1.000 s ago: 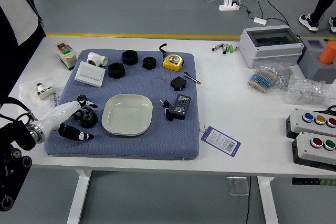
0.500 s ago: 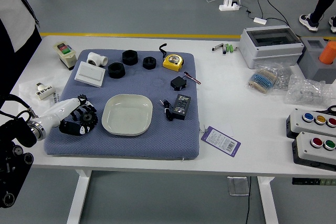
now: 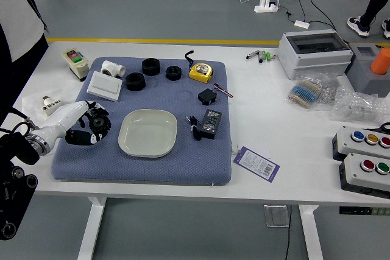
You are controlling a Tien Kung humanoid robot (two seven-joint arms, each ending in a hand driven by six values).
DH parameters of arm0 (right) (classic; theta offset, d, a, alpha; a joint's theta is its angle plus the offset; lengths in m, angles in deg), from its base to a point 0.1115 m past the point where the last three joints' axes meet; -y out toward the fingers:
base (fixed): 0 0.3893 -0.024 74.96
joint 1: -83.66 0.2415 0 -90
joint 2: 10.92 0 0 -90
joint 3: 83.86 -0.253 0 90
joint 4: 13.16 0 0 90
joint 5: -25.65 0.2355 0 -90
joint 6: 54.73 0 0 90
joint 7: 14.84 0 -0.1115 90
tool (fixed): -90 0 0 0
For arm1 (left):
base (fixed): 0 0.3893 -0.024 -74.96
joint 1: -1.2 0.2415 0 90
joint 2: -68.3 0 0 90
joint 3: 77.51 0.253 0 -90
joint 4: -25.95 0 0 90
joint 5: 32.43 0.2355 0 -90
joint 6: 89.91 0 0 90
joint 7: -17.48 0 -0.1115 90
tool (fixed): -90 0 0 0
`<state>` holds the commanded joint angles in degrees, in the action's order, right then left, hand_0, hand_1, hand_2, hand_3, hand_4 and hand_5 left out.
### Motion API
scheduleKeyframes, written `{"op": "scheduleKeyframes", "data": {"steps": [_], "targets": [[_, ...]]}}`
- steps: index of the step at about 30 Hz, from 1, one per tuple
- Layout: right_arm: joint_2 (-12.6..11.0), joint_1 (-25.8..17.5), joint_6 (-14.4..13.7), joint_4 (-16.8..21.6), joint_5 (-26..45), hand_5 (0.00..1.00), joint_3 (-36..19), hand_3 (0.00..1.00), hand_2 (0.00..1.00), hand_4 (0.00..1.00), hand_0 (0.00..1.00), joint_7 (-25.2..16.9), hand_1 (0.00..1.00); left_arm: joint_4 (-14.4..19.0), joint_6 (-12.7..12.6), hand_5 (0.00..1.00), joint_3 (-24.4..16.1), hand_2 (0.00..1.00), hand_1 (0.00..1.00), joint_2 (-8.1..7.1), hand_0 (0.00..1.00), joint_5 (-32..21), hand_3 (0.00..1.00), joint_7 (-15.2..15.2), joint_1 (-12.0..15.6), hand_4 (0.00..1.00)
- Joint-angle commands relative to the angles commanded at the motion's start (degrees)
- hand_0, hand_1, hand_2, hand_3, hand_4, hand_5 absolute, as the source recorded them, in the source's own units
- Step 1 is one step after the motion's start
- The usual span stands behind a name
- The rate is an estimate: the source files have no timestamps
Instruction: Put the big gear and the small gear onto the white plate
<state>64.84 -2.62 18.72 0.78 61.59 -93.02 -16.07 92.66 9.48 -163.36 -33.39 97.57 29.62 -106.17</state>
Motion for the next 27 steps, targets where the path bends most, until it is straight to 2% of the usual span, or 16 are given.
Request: {"op": "scheduleKeyframes", "data": {"steps": [4, 8, 9, 10, 12, 15, 16, 21, 22, 27], "targets": [[0.0, 0.1, 0.0, 0.0, -0.1, 0.678, 0.1, 0.569, 0.739, 0.79, 0.66, 0.0, 0.673, 3.5, -0.3, 0.002, 2.1, 0.498, 0.44, -0.01, 0.347, -0.5, 0.559, 0.6, -0.1, 0.002], [0.0, 0.1, 0.0, 0.0, 0.0, 0.678, 0.1, 0.569, 0.739, 0.79, 0.66, 0.0, 0.673, 5.3, -0.8, 0.002, 5.5, 0.498, 0.44, 0.3, 0.347, -2.7, 0.559, 1.6, -0.5, 0.002], [0.0, 0.1, -0.1, 0.0, 0.0, 0.678, 0.1, 0.569, 0.739, 0.79, 0.66, 0.0, 0.673, 5.2, -1.0, 0.002, 6.3, 0.498, 0.44, 0.57, 0.347, -3.4, 0.559, 1.9, -0.7, 0.002], [0.0, 0.2, -0.1, 0.0, 0.0, 0.677, 0.2, 0.569, 0.739, 0.791, 0.66, 0.0, 0.674, 4.9, -1.1, 0.002, 6.9, 0.511, 0.472, 0.86, 0.356, -4.2, 0.575, 2.2, -0.9, 0.096], [0.0, 0.2, -0.1, 0.0, 0.0, 0.677, 0.2, 0.569, 0.739, 0.791, 0.66, 0.0, 0.674, 4.5, -1.4, 0.002, 7.8, 0.511, 0.472, 1.36, 0.356, -5.2, 0.575, 2.6, -1.3, 0.096], [0.0, 0.2, -0.1, 0.0, 0.0, 0.677, 0.3, 0.569, 0.739, 0.791, 0.66, 0.0, 0.674, 2.7, -1.9, 0.002, 9.7, 0.511, 0.472, 2.88, 0.356, -5.9, 0.575, 2.9, -2.5, 0.096], [0.0, 0.2, -0.1, 0.0, 0.0, 0.678, 0.3, 0.568, 0.739, 0.791, 0.66, 0.0, 0.673, 2.3, -2.0, 0.137, 10.0, 0.588, 0.554, 3.23, 0.433, -5.9, 0.606, 2.9, -2.7, 0.812], [-0.1, 0.3, -0.2, 0.1, 0.1, 0.678, 0.2, 0.568, 0.739, 0.791, 0.66, -0.1, 0.673, -0.5, -2.2, 0.137, 11.2, 0.588, 0.554, 4.96, 0.433, -4.2, 0.606, 3.2, -4.0, 0.812], [-0.1, 0.4, -0.3, 0.1, 0.1, 0.677, 0.2, 0.568, 0.739, 0.791, 0.66, -0.1, 0.673, -0.9, -2.2, 0.353, 11.3, 0.713, 0.687, 5.11, 0.575, -3.9, 0.713, 3.2, -4.1, 0.998], [-0.2, 0.3, -0.3, 0.0, 0.1, 0.677, 0.3, 0.568, 0.739, 0.791, 0.66, -0.1, 0.673, -2.6, -2.6, 0.353, 11.2, 0.713, 0.687, 5.66, 0.575, -1.8, 0.713, 3.0, -4.6, 0.998]]}}
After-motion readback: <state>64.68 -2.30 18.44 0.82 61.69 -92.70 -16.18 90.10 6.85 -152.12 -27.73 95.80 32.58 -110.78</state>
